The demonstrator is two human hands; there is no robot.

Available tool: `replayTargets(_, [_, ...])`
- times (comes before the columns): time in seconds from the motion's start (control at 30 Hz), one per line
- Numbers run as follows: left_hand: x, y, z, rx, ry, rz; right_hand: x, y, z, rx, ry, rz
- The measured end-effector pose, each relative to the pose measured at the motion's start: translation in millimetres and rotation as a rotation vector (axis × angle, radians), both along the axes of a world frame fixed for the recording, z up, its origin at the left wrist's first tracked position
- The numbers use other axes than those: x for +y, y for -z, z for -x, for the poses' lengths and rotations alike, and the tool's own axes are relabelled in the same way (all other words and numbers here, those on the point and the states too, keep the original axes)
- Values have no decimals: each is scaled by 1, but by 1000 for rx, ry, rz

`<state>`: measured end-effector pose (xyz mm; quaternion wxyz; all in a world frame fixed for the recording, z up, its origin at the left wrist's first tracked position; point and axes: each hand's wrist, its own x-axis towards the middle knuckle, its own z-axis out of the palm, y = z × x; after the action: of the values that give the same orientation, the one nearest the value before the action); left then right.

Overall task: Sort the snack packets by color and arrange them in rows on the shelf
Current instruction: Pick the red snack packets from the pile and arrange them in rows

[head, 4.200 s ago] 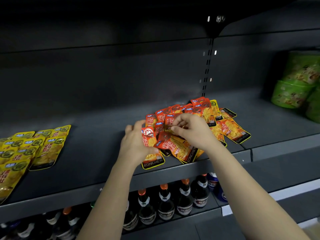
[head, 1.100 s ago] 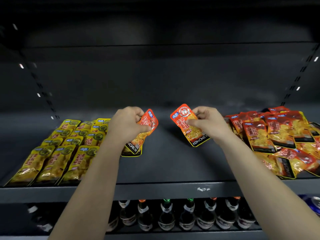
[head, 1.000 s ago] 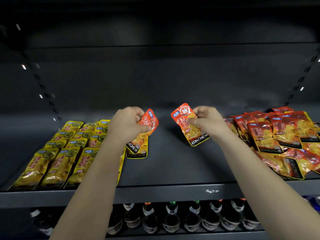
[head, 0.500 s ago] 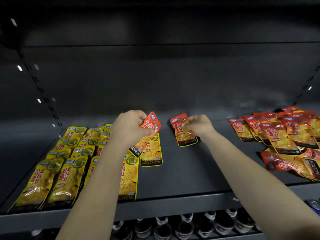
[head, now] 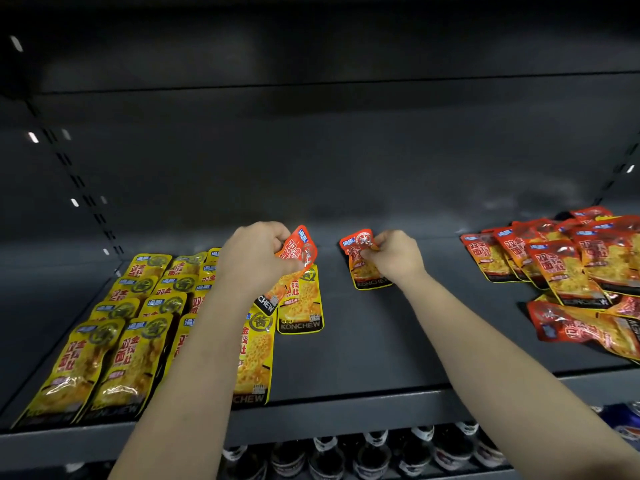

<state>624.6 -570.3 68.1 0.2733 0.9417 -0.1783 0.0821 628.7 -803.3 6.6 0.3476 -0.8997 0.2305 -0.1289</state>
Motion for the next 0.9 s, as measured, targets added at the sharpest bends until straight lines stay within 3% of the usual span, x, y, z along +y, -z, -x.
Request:
replayTargets(0.3, [0,1,10,16,7,88,-4,3,1,-75,-3,-18])
replayTargets(0.37, [-2,3,12,32,22,185,-2,-3,5,-186,21,-161])
replayTargets(0.43, [-7,4,15,77,52,331,2,-18,14,-299,-24,-439])
replayTargets(0.5, [-14,3,18,116,73,467,8,-37,29,-303,-202,-675])
replayTargets(0.57, [-22,1,20,130,92,563,12,-50,43,-262,-435,-760])
replayTargets(0.7, [-40,-4,24,189,134,743,17,-57,59,-266,-693,-673])
replayTargets(0.9, [-57,-1,28,187,215,697,8,-50,68,-327,-680,-631])
